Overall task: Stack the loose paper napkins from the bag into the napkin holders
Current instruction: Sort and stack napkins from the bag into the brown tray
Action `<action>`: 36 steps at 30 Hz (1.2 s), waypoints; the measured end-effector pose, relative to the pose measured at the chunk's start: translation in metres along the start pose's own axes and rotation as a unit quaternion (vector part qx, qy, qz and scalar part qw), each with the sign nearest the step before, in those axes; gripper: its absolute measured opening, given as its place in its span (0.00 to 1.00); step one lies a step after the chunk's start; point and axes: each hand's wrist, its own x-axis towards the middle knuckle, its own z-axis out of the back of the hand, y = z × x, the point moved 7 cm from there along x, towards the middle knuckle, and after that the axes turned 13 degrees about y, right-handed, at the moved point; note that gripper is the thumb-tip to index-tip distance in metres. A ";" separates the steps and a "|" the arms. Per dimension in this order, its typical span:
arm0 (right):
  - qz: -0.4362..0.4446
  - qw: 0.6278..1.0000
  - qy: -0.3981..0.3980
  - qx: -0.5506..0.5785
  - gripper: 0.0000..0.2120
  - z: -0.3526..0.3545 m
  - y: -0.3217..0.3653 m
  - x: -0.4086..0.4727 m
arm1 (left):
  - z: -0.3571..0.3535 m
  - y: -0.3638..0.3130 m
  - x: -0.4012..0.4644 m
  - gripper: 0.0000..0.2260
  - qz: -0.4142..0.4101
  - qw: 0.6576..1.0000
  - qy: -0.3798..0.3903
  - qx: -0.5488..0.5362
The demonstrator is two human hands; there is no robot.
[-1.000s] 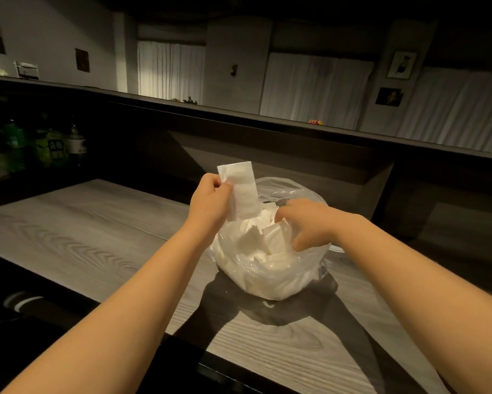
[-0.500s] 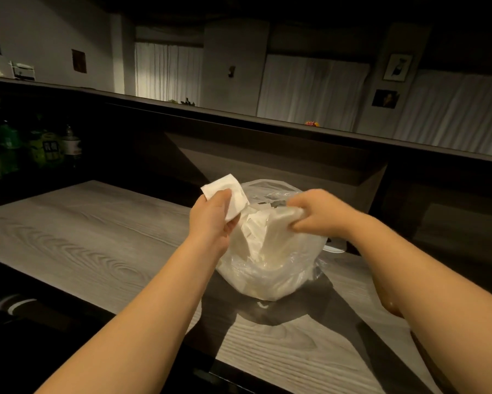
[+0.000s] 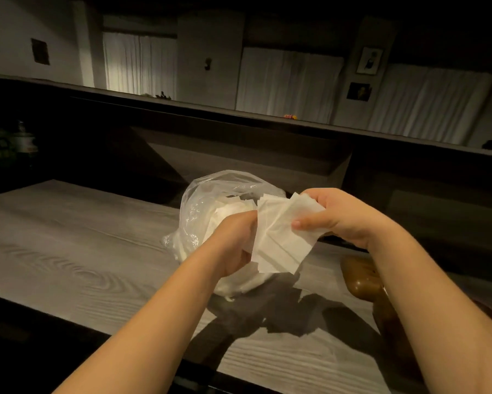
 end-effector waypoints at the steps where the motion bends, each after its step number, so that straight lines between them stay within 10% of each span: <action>1: -0.005 1.000 -0.004 -0.006 0.10 0.001 -0.003 0.000 | -0.004 0.005 0.001 0.16 0.013 0.999 0.012 -0.034; 8: -0.020 0.999 -0.039 0.009 0.10 0.006 -0.011 -0.001 | -0.017 0.012 -0.004 0.23 0.022 0.996 0.069 -0.057; 23: -0.015 1.000 -0.007 0.004 0.16 0.008 0.012 -0.006 | 0.009 0.006 -0.006 0.09 0.030 0.995 -0.058 -0.073; 28: 0.000 0.995 -0.095 -0.027 0.16 0.001 0.018 0.019 | 0.009 0.011 -0.006 0.27 0.073 0.990 0.010 -0.121; 36: 0.085 0.947 -0.239 -0.199 0.15 -0.005 0.030 0.022 | 0.026 0.007 -0.011 0.13 0.050 0.989 -0.030 -0.133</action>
